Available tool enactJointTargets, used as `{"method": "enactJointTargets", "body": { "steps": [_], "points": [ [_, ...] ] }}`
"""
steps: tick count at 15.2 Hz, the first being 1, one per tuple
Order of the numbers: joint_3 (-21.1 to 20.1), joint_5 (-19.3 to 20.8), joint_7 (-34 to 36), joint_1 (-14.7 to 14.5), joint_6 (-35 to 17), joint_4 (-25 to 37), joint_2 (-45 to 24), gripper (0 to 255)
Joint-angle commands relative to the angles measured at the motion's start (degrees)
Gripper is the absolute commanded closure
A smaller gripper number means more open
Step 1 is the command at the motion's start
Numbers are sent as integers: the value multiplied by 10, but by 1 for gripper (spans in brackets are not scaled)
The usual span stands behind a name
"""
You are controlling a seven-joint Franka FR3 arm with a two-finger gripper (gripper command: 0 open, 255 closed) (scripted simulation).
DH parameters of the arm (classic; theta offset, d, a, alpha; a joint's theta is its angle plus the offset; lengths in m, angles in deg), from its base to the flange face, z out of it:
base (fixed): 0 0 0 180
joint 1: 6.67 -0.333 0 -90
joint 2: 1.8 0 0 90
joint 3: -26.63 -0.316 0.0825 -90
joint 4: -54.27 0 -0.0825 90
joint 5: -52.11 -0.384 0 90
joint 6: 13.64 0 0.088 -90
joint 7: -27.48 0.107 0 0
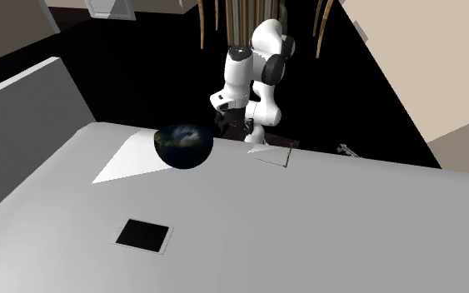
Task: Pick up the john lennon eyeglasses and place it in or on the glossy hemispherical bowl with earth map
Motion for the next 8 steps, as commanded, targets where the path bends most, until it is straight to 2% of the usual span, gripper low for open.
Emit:
{"method": "enactJointTargets", "body": {
  "steps": [1, 8],
  "points": [
    [0, 0, 0, 0, 0, 0, 0, 0],
    [-85, -66, 95, -29, 11, 57, -50, 0]
  ]
}}
